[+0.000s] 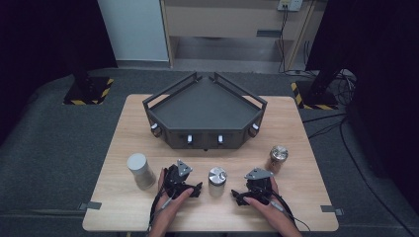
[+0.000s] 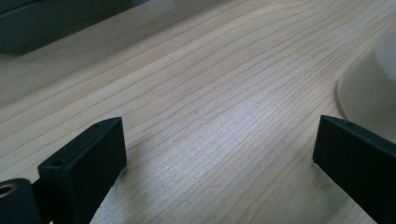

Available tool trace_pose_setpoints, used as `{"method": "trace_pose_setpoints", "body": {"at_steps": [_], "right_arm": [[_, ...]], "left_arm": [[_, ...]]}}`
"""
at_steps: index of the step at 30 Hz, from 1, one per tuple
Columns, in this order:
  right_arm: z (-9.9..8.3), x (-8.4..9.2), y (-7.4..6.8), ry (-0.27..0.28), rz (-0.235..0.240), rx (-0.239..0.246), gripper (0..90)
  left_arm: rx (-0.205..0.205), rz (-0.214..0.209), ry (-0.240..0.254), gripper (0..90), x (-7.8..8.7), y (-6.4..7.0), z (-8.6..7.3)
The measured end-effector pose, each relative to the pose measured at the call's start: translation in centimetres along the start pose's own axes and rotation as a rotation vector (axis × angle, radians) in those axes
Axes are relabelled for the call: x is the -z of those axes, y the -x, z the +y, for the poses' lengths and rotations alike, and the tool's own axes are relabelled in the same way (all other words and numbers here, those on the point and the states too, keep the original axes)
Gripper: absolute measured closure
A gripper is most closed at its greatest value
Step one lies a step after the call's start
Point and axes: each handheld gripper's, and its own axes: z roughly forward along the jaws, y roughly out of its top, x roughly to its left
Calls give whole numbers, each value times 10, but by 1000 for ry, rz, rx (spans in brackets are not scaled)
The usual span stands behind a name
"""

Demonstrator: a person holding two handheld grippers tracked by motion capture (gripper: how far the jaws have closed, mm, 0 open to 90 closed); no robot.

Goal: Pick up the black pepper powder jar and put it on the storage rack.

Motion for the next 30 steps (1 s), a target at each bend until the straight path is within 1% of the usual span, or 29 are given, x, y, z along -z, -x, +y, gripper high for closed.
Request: {"method": "trace_pose_setpoints", "body": {"at_steps": [2, 5, 8, 11, 16, 20, 22, 25, 26, 28, 30], "right_arm": [[0, 0, 0, 0, -1, -2, 6], [0, 0, -1, 1, -4, -4, 6], [0, 0, -1, 0, -4, -4, 6], [0, 0, -1, 0, -4, -4, 6], [0, 0, -1, 0, -5, -4, 6], [0, 0, -1, 0, -4, -4, 6], [0, 0, -1, 0, -5, -4, 6], [0, 0, -1, 1, -5, -4, 6], [0, 0, -1, 1, -5, -4, 6], [0, 0, -1, 0, -5, -4, 6], [0, 0, -1, 0, -4, -4, 6]], "left_arm": [[8, -2, 7, 14, 3, 0, 0], [-2, 6, 19, 15, 10, 3, 0], [-2, 2, 32, 15, 17, 4, 0], [-13, 1, 45, 16, 25, 7, 2], [-34, 7, 51, 19, 37, 10, 9], [-37, 11, 59, 19, 45, 11, 11], [-46, 8, 61, 19, 49, 12, 14], [-71, 21, 69, 19, 60, 15, 19], [-71, 21, 69, 18, 60, 15, 19], [-80, 16, 83, 17, 70, 17, 24], [-86, 18, 91, 17, 76, 18, 26]]}}
